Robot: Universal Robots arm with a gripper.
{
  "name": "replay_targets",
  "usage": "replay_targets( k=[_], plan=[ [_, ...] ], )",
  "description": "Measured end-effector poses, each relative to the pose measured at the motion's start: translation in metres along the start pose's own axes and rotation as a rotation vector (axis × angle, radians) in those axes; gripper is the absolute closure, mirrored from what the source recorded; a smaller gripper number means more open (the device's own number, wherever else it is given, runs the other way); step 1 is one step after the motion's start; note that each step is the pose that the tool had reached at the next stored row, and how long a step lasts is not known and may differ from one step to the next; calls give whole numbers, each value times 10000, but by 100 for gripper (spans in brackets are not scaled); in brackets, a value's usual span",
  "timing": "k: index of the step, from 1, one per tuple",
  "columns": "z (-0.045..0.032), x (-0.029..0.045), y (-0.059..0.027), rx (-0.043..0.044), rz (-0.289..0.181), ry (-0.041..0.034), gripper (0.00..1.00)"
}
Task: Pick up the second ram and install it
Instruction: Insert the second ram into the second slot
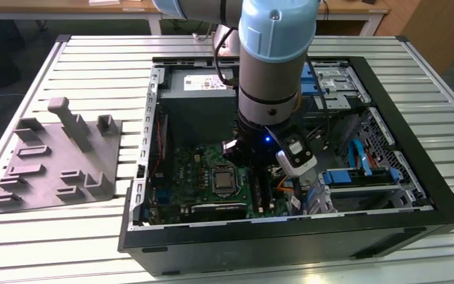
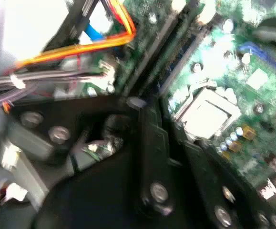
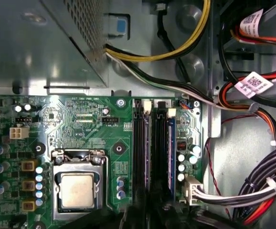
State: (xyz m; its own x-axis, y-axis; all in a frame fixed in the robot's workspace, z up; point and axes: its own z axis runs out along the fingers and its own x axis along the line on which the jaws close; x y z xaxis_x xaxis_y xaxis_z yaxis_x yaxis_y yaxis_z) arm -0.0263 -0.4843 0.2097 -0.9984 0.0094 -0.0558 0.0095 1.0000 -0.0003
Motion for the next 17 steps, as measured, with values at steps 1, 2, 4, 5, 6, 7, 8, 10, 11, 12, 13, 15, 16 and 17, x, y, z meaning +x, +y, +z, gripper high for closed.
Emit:
replay_targets(
  k=[1, 2, 4, 5, 6, 7, 8, 10, 11, 12, 13, 15, 16, 17],
  plan=[
    [-2, 0, -1, 5, -1, 2, 79],
    [-4, 0, -2, 9, 0, 3, 73],
    [-4, 1, -2, 10, -1, 3, 73],
    [-4, 0, -2, 10, -1, 3, 73],
    [-4, 1, -2, 10, 0, 3, 73],
    [-9, 0, -2, 14, 0, 4, 73],
    [-23, 0, -2, 14, -1, 4, 73],
    [-67, -3, -2, 11, 0, 4, 73],
    [-98, -5, -2, 11, 0, 3, 73],
    [-130, -6, -2, 10, 1, 3, 73],
    [-165, -8, -2, 12, 0, 4, 73],
    [-236, -12, -2, 11, 0, 3, 73],
    [-272, -14, -1, 11, 0, 3, 73],
    [-303, -16, -1, 10, 0, 3, 73]
  ],
)
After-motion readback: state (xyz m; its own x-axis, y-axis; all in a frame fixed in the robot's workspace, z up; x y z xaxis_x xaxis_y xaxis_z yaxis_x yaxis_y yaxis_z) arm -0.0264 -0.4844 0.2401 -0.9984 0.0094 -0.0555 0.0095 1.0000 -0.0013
